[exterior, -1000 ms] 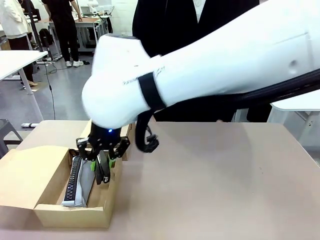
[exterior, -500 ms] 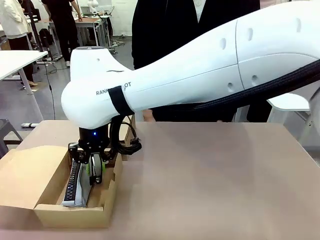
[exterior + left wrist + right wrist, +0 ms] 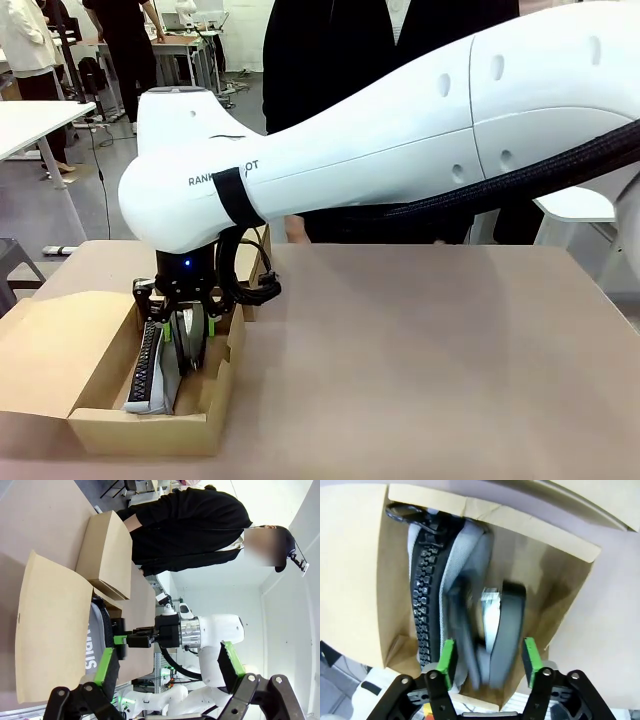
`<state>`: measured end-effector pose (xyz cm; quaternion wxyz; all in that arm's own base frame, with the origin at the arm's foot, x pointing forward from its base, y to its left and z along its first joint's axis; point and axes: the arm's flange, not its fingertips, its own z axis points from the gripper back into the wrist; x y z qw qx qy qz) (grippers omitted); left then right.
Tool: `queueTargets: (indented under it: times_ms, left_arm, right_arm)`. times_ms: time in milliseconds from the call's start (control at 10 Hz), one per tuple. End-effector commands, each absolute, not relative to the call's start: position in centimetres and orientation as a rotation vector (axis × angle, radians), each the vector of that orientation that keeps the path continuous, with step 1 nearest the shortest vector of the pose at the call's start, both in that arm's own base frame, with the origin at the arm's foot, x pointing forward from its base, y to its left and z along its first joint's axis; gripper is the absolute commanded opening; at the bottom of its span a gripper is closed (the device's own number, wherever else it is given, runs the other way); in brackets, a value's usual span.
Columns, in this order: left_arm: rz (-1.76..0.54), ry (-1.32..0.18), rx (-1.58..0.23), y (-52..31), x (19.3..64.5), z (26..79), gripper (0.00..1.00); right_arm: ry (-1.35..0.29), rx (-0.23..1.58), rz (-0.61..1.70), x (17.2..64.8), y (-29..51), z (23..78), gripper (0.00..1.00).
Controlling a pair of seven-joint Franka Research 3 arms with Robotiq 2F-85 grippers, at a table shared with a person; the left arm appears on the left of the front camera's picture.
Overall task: Place items inside the box.
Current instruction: Pick up a Pencil pouch or Stapler and place it inside the Mailer Box closest to the robot.
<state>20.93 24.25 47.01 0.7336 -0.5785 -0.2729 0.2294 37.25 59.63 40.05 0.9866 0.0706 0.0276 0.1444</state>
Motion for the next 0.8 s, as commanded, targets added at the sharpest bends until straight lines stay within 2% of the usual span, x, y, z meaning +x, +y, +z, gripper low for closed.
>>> queueTargets:
  times_ms: [0,500,700]
  left_arm:
    - [0.487,-0.622,-1.287,24.3,21.0,47.2,1.00]
    - [0.487,-0.622,-1.287,24.3,21.0,47.2,1.00]
    - [0.487,-0.622,-1.287,24.3,21.0,47.2,1.00]
  right_arm:
    - [0.049,0.123,0.258,36.7,59.4,40.3,1.00]
    - [0.041,0.119,0.253,36.7,58.7,40.5,1.00]
    - [0.081,0.120,0.329,36.8,57.2,41.4,1.00]
